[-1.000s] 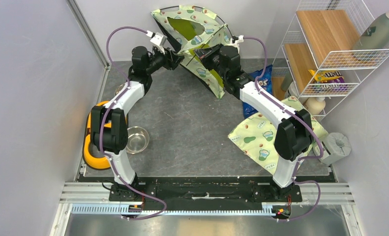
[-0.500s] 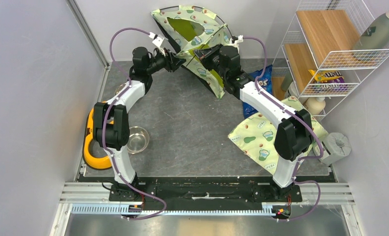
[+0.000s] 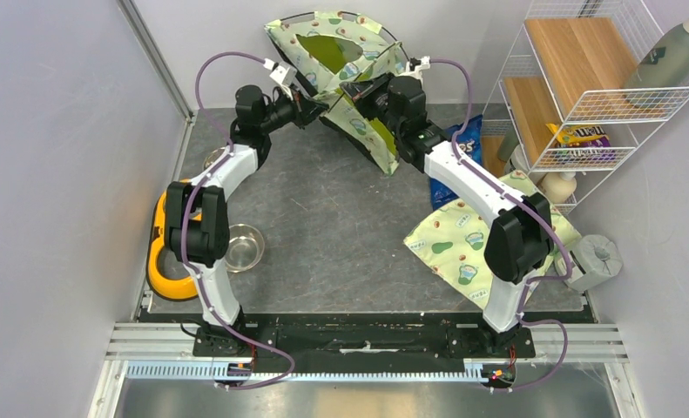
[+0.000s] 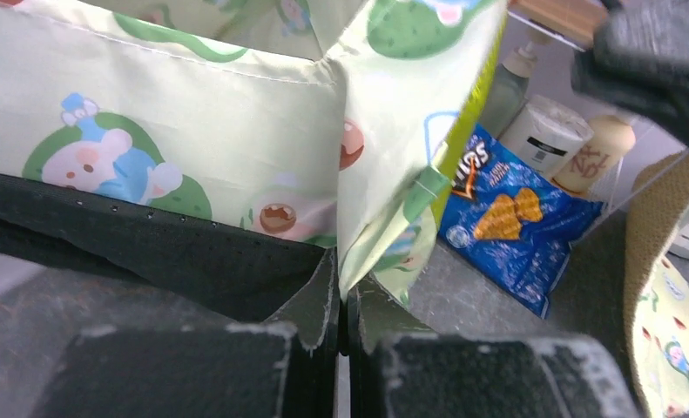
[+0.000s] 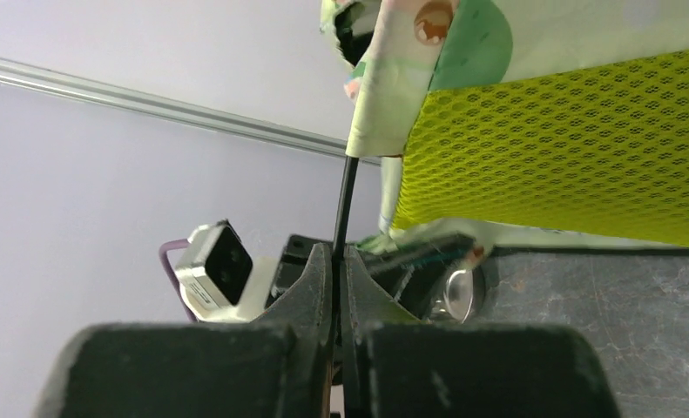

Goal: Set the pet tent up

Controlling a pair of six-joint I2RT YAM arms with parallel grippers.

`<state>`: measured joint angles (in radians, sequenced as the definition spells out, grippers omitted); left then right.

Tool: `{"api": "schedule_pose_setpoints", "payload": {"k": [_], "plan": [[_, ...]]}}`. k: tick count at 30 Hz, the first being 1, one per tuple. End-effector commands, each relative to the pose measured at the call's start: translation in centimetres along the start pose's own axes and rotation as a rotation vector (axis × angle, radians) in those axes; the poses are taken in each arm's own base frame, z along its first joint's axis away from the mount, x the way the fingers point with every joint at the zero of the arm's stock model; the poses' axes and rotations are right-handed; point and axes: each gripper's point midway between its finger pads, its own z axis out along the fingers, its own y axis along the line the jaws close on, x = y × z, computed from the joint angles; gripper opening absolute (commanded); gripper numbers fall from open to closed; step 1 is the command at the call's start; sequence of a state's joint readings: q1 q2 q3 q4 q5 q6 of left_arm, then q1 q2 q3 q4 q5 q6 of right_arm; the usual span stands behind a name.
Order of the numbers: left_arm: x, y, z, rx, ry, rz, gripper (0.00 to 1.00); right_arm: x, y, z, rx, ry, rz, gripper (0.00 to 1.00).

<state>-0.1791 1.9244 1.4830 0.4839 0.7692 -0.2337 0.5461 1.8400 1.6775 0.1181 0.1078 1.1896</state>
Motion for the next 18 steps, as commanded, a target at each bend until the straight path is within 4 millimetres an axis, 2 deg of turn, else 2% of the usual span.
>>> {"api": "schedule_pose_setpoints", "payload": {"k": [1, 6, 11, 18], "plan": [[-0.3, -3.8, -2.0, 0.057, 0.002, -0.068, 0.02, -2.1, -0.8, 1.8, -0.007, -0.091, -0.121, 0.0], [2.2, -5.6, -4.3, 0.055, 0.041, -0.1, 0.02, -3.5, 0.3, 2.6, -0.031, -0.157, -0.164, 0.0], [3.8, -6.5, -6.0, 0.031, 0.064, -0.096, 0.02, -4.1, -0.8, 3.2, 0.017, -0.201, -0.177, 0.0], [4.7, -6.4, -7.1, -0.009, 0.067, -0.04, 0.02, -5.1, -2.0, 3.3, 0.076, -0.256, -0.176, 0.0]]}}
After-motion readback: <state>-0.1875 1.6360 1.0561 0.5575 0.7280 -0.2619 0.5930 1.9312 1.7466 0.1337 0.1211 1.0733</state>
